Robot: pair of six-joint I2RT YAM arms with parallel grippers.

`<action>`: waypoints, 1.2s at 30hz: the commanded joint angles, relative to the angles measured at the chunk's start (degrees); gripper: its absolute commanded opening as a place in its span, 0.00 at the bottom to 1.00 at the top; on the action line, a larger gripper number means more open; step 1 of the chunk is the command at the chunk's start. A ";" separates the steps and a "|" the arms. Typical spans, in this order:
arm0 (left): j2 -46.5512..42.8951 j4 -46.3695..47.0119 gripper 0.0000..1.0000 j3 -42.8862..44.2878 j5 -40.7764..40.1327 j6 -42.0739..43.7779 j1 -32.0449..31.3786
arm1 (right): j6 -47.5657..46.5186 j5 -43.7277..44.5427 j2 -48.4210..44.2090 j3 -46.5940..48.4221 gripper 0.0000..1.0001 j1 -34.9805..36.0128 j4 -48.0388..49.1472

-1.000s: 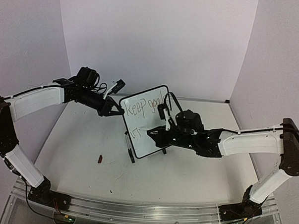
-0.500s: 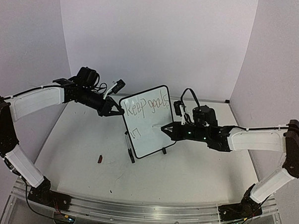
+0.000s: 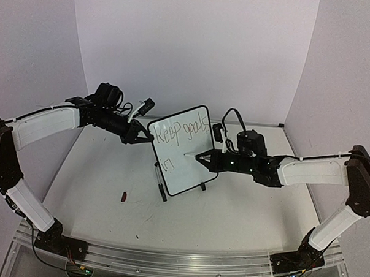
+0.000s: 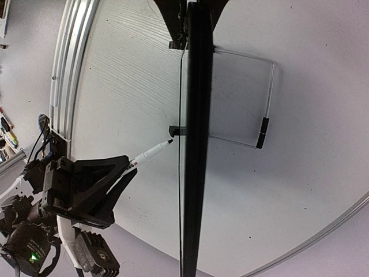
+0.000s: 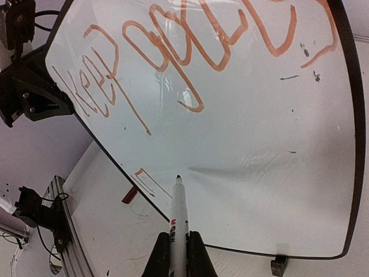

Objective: Write a sentence on the whiteboard

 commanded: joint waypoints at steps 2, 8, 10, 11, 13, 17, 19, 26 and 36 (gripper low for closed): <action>-0.04 -0.99 0.00 -0.36 -1.49 1.66 -0.31 | 0.70 -0.30 1.97 2.84 0.00 -0.26 2.22; -0.10 -1.05 0.00 -0.34 -1.50 1.66 -0.30 | 1.13 1.63 2.64 3.43 0.00 -0.26 2.38; -0.11 -1.05 0.00 -0.24 -1.46 1.60 -0.31 | 1.21 1.47 3.39 4.08 0.00 -0.26 2.32; -0.12 -1.05 0.00 -0.26 -1.47 1.63 -0.31 | 1.22 1.30 3.81 4.36 0.00 -0.26 2.32; -0.20 -1.03 0.00 -0.33 -1.50 1.68 -0.31 | 1.19 0.83 4.57 4.77 0.00 -0.26 2.32; -0.29 -1.01 0.00 -0.33 -1.58 1.69 -0.31 | 0.90 -0.36 5.48 5.42 0.00 -0.26 1.98; -0.21 -1.03 0.00 -0.28 -1.53 1.66 -0.31 | 0.72 -1.02 5.68 5.58 0.00 -0.25 1.36; -0.06 -1.05 0.00 -0.25 -1.41 1.66 -0.32 | 1.02 -0.65 5.54 3.98 0.00 -0.23 -0.26; -0.02 -1.05 0.00 -0.18 -1.26 1.68 -0.30 | 1.11 3.43 4.19 3.09 0.00 -0.26 -1.98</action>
